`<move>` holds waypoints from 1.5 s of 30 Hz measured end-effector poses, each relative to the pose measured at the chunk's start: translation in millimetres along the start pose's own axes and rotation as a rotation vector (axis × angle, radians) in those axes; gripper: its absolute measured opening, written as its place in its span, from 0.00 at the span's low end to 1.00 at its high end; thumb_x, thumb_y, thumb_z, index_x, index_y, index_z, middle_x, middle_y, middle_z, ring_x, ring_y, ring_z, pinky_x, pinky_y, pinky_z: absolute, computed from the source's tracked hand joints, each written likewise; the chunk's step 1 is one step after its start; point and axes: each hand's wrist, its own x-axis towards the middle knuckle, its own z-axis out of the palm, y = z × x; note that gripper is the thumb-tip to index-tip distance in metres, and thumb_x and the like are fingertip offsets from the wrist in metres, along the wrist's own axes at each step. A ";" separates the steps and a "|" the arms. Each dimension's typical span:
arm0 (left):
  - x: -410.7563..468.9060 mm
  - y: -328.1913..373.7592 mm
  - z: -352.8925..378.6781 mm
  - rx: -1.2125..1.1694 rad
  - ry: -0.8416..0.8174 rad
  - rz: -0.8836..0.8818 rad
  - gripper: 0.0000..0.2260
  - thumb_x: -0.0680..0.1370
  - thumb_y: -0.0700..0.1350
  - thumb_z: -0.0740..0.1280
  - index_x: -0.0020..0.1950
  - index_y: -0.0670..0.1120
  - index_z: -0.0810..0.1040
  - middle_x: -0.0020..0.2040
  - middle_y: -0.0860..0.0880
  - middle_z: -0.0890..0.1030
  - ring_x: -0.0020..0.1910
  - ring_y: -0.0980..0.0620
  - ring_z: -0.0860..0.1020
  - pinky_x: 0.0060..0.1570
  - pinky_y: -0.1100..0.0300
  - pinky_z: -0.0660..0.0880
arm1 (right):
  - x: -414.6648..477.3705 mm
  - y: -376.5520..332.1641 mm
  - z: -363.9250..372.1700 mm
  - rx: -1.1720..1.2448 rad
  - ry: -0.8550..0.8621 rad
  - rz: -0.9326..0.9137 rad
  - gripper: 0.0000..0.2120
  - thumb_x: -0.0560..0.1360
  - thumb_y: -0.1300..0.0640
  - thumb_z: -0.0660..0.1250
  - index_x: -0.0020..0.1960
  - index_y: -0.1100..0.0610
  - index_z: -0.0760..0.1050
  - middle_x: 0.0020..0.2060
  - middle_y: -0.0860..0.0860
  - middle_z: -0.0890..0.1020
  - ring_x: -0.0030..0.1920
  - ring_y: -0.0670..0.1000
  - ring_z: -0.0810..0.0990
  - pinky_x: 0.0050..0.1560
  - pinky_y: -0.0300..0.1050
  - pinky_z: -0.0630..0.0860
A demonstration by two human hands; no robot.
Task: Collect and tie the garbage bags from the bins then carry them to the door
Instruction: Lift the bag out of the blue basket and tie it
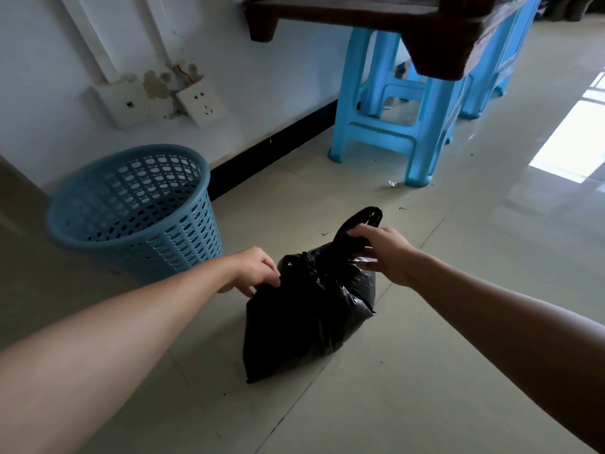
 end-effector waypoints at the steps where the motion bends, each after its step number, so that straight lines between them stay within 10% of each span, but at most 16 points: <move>1: 3.4 3.9 -0.6 -0.055 0.053 0.023 0.05 0.76 0.39 0.65 0.46 0.44 0.81 0.42 0.46 0.80 0.42 0.49 0.78 0.39 0.58 0.74 | -1.0 -1.2 -2.3 0.041 0.029 0.008 0.06 0.74 0.57 0.68 0.46 0.59 0.80 0.37 0.53 0.81 0.34 0.49 0.80 0.33 0.41 0.74; 9: 34.1 56.1 15.2 -0.101 0.111 0.280 0.10 0.72 0.42 0.75 0.52 0.43 0.83 0.43 0.46 0.82 0.40 0.51 0.78 0.44 0.60 0.75 | -9.6 1.7 -13.1 0.186 0.109 0.083 0.05 0.75 0.56 0.67 0.43 0.57 0.77 0.33 0.52 0.80 0.32 0.50 0.77 0.35 0.43 0.72; 18: 42.6 64.5 43.1 0.599 0.324 0.380 0.07 0.72 0.40 0.64 0.47 0.47 0.79 0.48 0.44 0.80 0.50 0.43 0.78 0.44 0.58 0.72 | -13.4 13.5 -29.5 0.257 0.106 0.137 0.04 0.76 0.57 0.65 0.45 0.57 0.76 0.38 0.54 0.82 0.38 0.53 0.80 0.34 0.43 0.72; 26: 39.3 57.4 27.7 0.400 0.507 0.370 0.06 0.72 0.37 0.63 0.40 0.44 0.79 0.40 0.46 0.75 0.45 0.43 0.76 0.41 0.58 0.68 | -9.9 3.7 -17.1 0.309 0.084 0.092 0.05 0.77 0.57 0.63 0.46 0.57 0.77 0.38 0.53 0.82 0.34 0.52 0.80 0.32 0.42 0.70; 33: 18.8 51.5 8.1 -0.206 -0.021 0.257 0.08 0.71 0.39 0.74 0.43 0.40 0.75 0.37 0.42 0.75 0.35 0.47 0.74 0.33 0.58 0.72 | 0.5 -6.5 -20.8 0.476 0.110 0.084 0.04 0.74 0.57 0.65 0.44 0.58 0.75 0.39 0.55 0.80 0.37 0.54 0.81 0.36 0.43 0.76; 38: 7.0 50.0 -1.1 -0.308 -0.079 0.227 0.20 0.62 0.48 0.81 0.43 0.40 0.77 0.41 0.40 0.77 0.39 0.44 0.75 0.40 0.55 0.71 | 1.8 -16.8 -8.7 0.543 -0.010 0.072 0.09 0.75 0.56 0.62 0.54 0.57 0.73 0.55 0.57 0.83 0.48 0.57 0.83 0.43 0.48 0.80; 45: 4.7 42.6 -4.6 -0.329 -0.132 0.175 0.04 0.74 0.33 0.69 0.48 0.37 0.78 0.38 0.43 0.78 0.33 0.50 0.77 0.31 0.62 0.79 | -1.9 -16.9 -14.0 0.578 0.047 0.088 0.07 0.77 0.57 0.61 0.52 0.59 0.72 0.45 0.57 0.83 0.42 0.57 0.84 0.40 0.48 0.80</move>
